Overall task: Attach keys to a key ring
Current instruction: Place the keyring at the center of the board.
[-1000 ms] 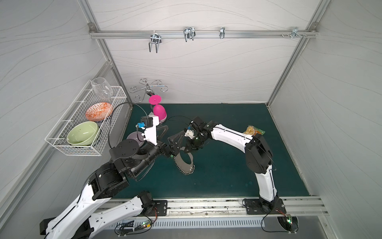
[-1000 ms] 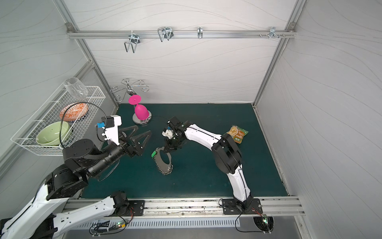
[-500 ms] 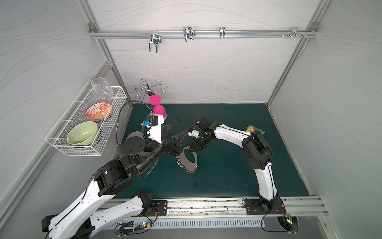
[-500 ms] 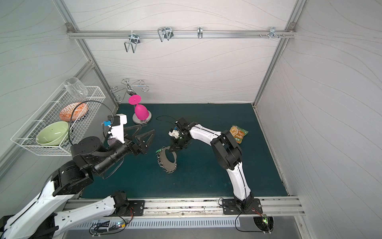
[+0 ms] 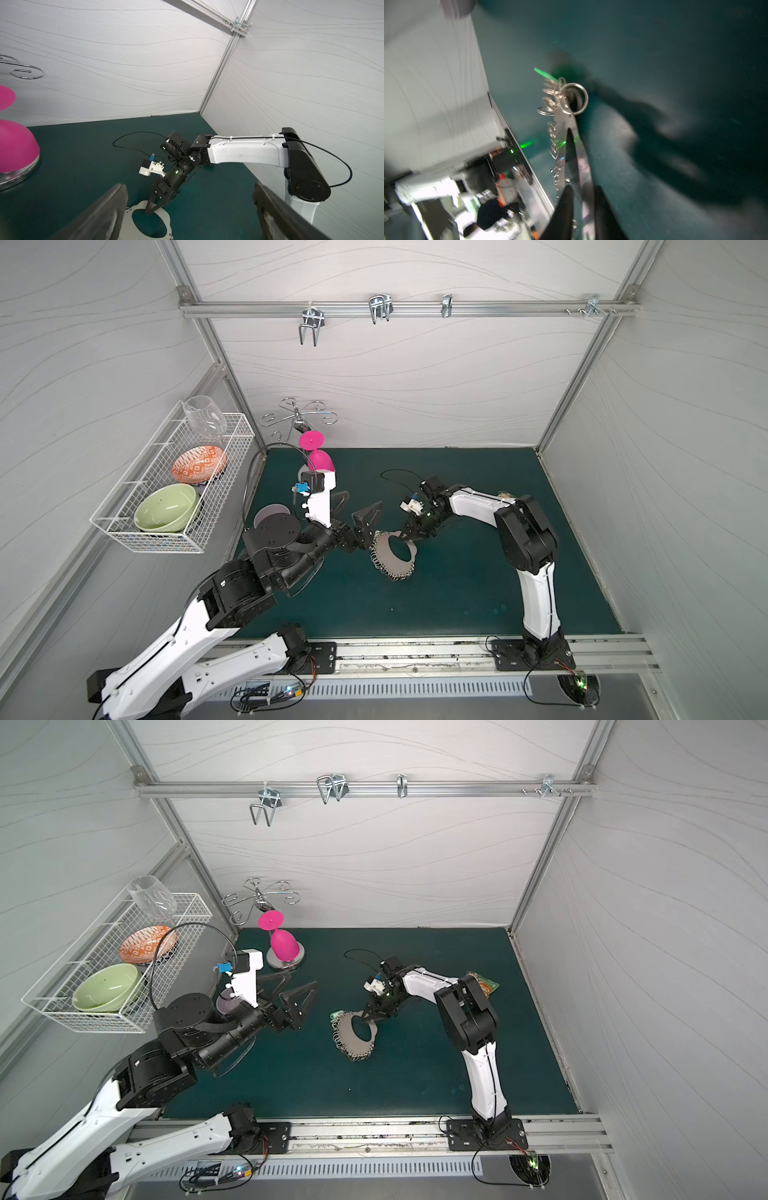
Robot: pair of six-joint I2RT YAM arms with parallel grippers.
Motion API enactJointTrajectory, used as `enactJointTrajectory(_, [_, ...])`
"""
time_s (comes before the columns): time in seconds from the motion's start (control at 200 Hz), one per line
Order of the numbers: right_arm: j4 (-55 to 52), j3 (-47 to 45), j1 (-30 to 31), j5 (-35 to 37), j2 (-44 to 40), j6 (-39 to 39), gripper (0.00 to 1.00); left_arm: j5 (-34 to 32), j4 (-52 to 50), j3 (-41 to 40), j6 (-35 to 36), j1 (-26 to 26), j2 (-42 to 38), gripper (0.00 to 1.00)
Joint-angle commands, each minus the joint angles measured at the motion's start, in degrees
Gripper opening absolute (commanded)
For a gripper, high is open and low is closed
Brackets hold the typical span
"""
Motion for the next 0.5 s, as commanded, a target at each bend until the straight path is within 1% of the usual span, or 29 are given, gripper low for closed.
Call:
enactJointTrajectory(0.0, [-0.39, -2.60, -3.19, 4.58, -2.91, -0.44, 0.65, 0.75, 3.87, -0.30, -0.84, 0.04, -0.12, 0.99])
enactJointTrajectory(0.02, [-0.43, -2.95, -3.80, 5.00, -3.32, -0.42, 0.75, 0.70, 3.92, -0.36, -0.81, 0.04, -0.09, 0.99])
enactJointTrajectory(0.05, [-0.45, -3.50, -4.85, 5.74, -4.05, -0.57, 0.86, 0.49, 3.84, -0.55, -0.79, 0.04, -0.16, 0.99])
enactJointTrajectory(0.065, [-0.56, -3.63, -5.35, 5.98, -4.51, -0.62, 0.96, 0.38, 3.79, -0.63, -0.86, 0.06, -0.13, 0.99])
enactJointTrajectory(0.08, [-0.65, -3.86, -5.77, 6.32, -4.92, -0.74, 0.99, 0.19, 3.78, -0.78, -0.82, 0.07, -0.21, 0.99])
enactJointTrajectory(0.19, [-3.01, -4.35, -8.62, 9.77, -8.40, -3.45, 0.99, -1.01, 2.76, -0.98, 0.25, 0.12, -0.01, 1.00])
enactJointTrajectory(0.27, [-5.71, -3.99, -9.75, 14.77, -11.57, -6.05, 0.99, -2.62, 0.88, -0.18, 1.79, 0.09, 0.74, 1.00])
enactJointTrajectory(0.385, [-8.42, -3.85, -10.77, 23.16, -17.66, -8.27, 0.99, -9.40, -2.78, 2.61, 3.17, 0.12, 2.51, 1.00])
enactJointTrajectory(0.49, [-8.55, -4.94, -10.91, 31.30, -25.11, -9.76, 0.99, -14.60, -0.86, 2.71, 6.93, 0.09, 2.58, 1.00])
